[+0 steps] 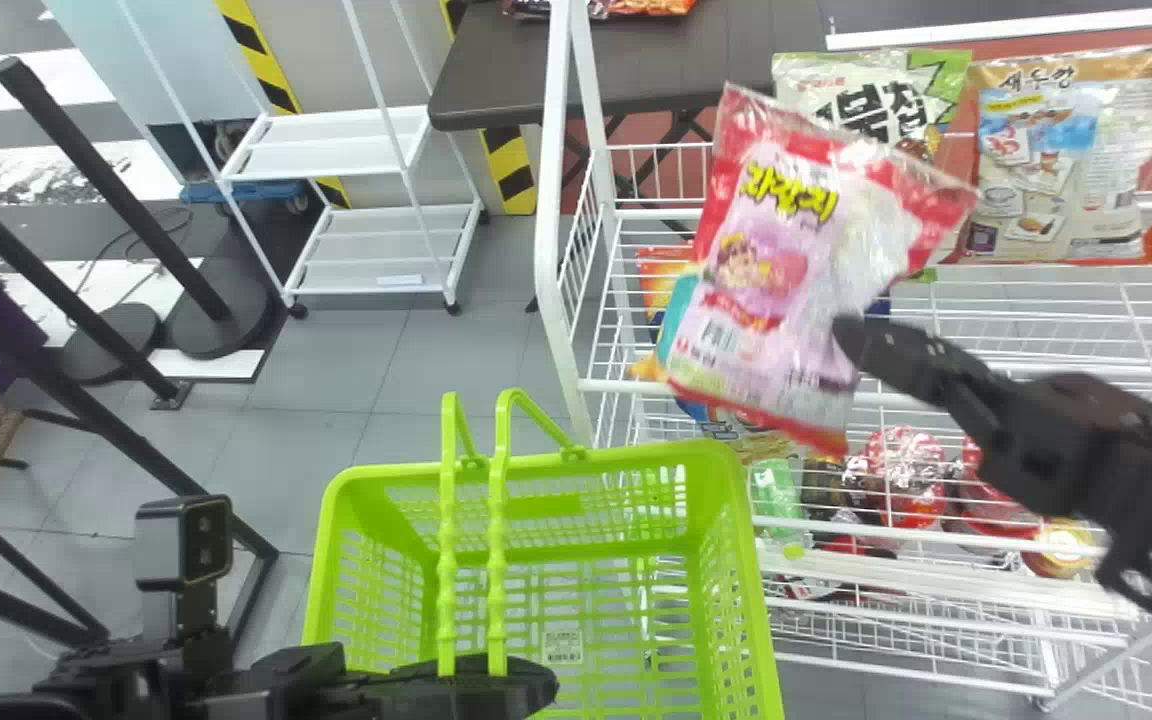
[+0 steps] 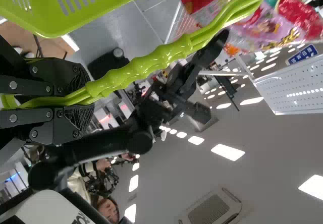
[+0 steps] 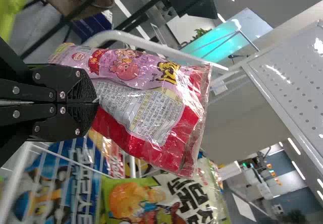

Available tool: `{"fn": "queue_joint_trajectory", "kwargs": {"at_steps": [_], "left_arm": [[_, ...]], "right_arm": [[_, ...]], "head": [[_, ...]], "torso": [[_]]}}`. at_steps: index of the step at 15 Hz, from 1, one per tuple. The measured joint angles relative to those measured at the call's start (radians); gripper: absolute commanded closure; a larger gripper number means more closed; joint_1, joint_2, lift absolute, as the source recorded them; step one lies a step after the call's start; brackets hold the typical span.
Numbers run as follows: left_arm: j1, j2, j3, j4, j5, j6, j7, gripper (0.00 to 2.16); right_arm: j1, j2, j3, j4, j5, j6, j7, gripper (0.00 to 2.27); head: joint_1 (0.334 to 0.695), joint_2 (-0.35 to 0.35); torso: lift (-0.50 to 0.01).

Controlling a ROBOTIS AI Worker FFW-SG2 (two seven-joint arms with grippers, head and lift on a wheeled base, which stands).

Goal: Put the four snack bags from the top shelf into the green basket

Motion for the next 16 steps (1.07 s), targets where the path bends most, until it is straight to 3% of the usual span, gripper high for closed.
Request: {"fn": "queue_joint_trajectory", "kwargs": {"at_steps": [3,6,10,16], "left_arm": [[-0.04,-0.019,-0.024,0.017,-0.048,0.032,0.0,2.15],[-0.116,-0.047,-0.058,0.037,-0.096,0.104,0.0,2.15],[-0.142,-0.063,-0.089,0.028,-0.104,0.174,0.0,2.15],[-0.145,-0.075,-0.096,0.013,-0.088,0.208,0.0,2.15]], "right_arm": [[0.055,-0.021,-0.046,-0.119,-0.108,0.258,0.029,2.25],[0.076,-0.025,-0.032,-0.159,-0.149,0.409,0.041,2.25],[0.031,-0.036,0.124,-0.082,-0.059,0.431,0.02,2.25],[-0.081,-0.039,0.349,0.051,0.093,0.53,-0.05,2.25]], "head": [[0.695,0.237],[0.695,0.282],[0.695,0.343],[0.695,0.35]], "torso": [[0.0],[0.0],[0.0],[0.0]]}}
